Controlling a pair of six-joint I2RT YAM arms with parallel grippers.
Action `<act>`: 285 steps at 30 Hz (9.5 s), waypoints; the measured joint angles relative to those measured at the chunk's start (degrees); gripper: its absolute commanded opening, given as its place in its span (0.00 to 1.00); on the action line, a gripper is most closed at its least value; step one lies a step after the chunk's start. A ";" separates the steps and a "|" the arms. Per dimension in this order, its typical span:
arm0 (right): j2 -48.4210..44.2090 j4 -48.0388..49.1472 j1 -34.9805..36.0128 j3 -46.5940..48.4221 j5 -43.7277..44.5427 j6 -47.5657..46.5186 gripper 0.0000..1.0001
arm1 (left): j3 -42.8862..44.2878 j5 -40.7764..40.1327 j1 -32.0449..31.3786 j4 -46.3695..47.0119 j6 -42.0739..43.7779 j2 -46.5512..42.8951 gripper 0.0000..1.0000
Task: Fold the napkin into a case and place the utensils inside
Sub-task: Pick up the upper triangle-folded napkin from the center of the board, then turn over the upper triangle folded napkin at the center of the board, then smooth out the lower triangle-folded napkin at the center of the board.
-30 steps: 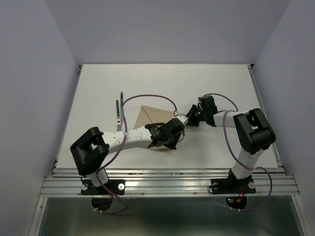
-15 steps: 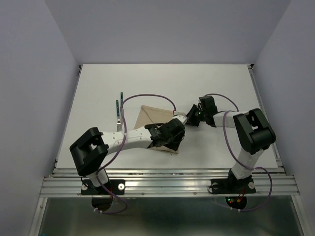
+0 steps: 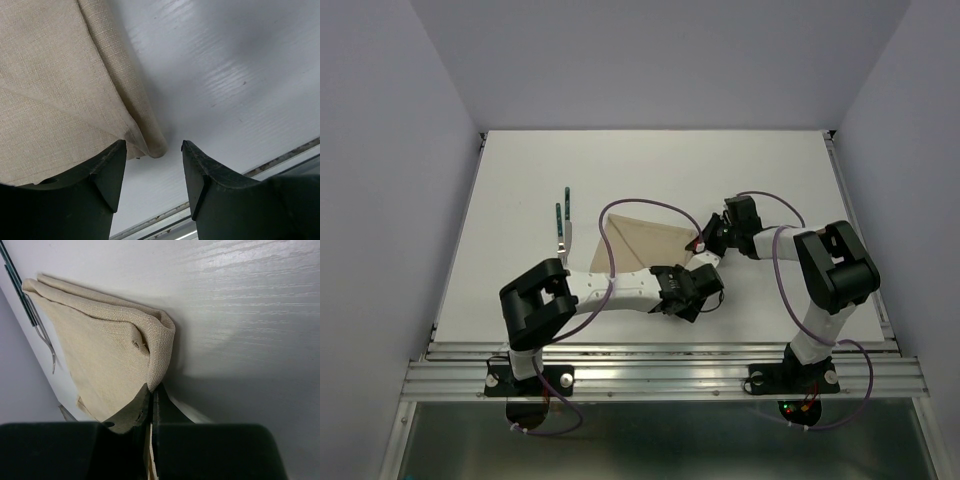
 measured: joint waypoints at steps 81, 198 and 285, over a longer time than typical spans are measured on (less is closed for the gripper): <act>-17.97 -15.78 0.00 12.59 10.56 -5.42 0.01 | 3.67 -0.09 8.72 0.85 9.18 -16.02 0.00; 3.34 -33.66 7.69 42.75 24.70 -25.29 0.49 | -39.01 15.87 19.34 34.36 -7.63 -42.32 0.57; 16.46 -30.38 24.06 42.38 27.21 -20.13 0.01 | -7.10 27.56 46.03 25.97 -8.26 5.53 0.09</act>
